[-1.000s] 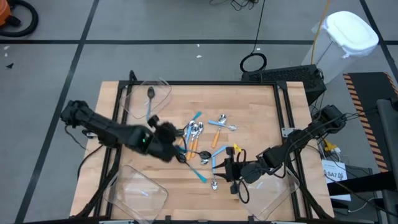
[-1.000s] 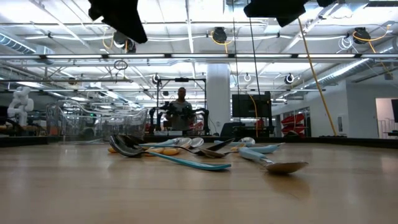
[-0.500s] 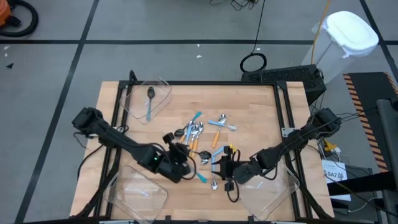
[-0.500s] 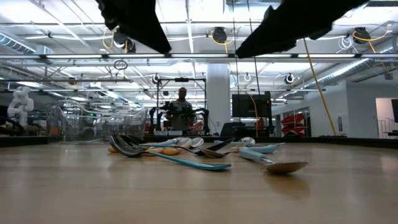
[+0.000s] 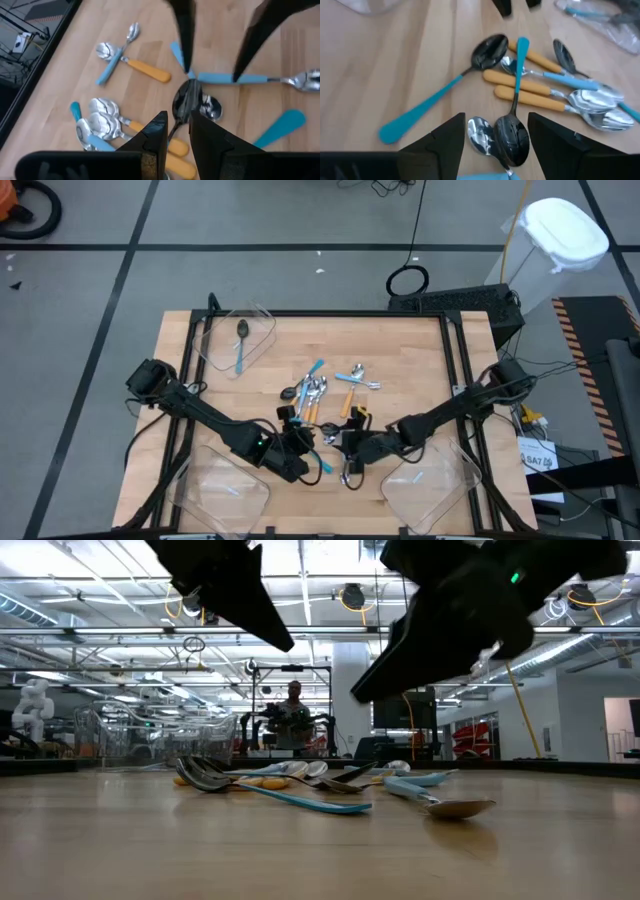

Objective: Sort silverware by color (type)
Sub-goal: Put the blue spoon into the top left transparent bin

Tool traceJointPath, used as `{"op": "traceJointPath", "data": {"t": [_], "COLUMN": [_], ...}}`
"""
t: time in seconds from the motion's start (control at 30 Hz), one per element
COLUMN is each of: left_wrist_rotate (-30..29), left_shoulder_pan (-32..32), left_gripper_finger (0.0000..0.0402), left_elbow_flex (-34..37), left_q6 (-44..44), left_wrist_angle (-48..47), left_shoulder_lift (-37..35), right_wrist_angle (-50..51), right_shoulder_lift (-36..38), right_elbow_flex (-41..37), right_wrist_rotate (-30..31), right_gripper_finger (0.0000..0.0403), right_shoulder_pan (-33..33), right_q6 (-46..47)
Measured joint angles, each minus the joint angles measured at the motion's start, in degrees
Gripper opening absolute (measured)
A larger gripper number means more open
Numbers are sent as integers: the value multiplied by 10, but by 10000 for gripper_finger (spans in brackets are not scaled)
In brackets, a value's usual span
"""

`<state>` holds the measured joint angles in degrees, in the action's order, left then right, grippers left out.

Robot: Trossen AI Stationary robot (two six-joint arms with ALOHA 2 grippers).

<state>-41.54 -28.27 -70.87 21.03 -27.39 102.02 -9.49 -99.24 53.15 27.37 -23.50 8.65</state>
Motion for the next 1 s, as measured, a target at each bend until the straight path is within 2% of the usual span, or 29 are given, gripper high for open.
{"op": "traceJointPath", "data": {"t": [0.13,0.43,0.7,0.83,1.0], "left_wrist_rotate": [7,30,31,31,30], "left_shoulder_pan": [0,-7,-4,0,0], "left_gripper_finger": [81,81,81,81,81], "left_elbow_flex": [0,0,0,0,0], "left_q6": [2,18,19,19,24], "left_wrist_angle": [-25,-53,-67,-67,-69], "left_shoulder_lift": [0,0,0,0,0], "right_wrist_angle": [-53,-128,-138,-109,16], "right_shoulder_lift": [-31,-68,-114,-148,-180], "right_elbow_flex": [0,0,32,74,138], "right_wrist_rotate": [-35,-59,-81,-83,-82], "right_gripper_finger": [212,212,212,208,197], "right_shoulder_pan": [29,75,89,89,95], "right_q6": [6,32,26,25,27]}}
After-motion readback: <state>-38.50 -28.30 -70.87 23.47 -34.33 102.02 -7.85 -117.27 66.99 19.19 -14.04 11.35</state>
